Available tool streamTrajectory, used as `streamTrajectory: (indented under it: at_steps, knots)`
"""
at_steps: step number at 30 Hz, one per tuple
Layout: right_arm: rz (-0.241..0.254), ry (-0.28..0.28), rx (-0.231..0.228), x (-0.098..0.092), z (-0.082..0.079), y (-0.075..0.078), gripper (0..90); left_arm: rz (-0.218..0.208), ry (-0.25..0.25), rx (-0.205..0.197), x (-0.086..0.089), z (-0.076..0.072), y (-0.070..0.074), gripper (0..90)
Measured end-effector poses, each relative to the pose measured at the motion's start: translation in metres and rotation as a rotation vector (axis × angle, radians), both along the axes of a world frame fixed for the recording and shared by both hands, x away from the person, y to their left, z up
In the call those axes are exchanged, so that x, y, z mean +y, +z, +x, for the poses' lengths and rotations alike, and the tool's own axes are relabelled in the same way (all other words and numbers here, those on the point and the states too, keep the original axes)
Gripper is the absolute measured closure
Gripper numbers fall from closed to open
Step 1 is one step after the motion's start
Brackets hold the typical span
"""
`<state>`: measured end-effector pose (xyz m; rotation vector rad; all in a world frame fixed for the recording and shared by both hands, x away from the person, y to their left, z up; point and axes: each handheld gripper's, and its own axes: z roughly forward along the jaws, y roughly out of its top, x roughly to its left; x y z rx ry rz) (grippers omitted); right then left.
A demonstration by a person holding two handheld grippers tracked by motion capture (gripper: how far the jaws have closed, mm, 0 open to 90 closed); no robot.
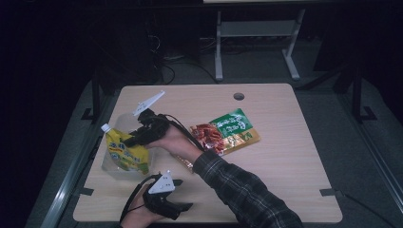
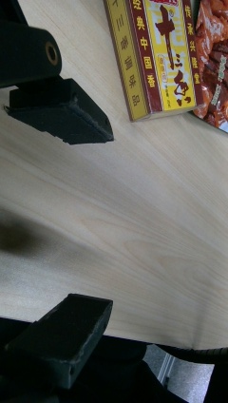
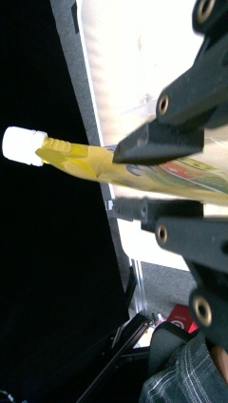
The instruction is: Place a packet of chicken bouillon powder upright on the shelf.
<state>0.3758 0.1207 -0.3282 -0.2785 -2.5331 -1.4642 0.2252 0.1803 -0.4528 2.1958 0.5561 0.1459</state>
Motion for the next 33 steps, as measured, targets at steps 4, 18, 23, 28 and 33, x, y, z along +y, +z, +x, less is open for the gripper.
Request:
streamTrajectory:
  at_steps: [4, 18, 23, 28, 33]
  knots:
    - [-0.011, -0.018, -0.025, -0.004, -0.002, 0.004, 49.4, 0.000, -0.010, -0.004, -0.001, 0.001, 0.000, 16.6]
    - [0.013, -0.064, -0.055, -0.057, -0.012, 0.019, 35.1, -0.007, 0.002, 0.002, 0.000, 0.004, -0.001, 16.6]
    - [0.017, -0.118, -0.060, -0.085, -0.013, 0.015, 34.4, -0.001, 0.003, -0.010, 0.002, 0.008, 0.001, 16.5]
    - [0.017, -0.199, -0.077, -0.120, -0.013, 0.005, 33.8, -0.009, 0.013, -0.001, 0.003, 0.008, 0.000, 16.5]
    - [0.003, -0.264, -0.086, -0.140, -0.011, -0.007, 33.5, -0.005, 0.018, -0.002, 0.003, 0.008, 0.001, 16.6]
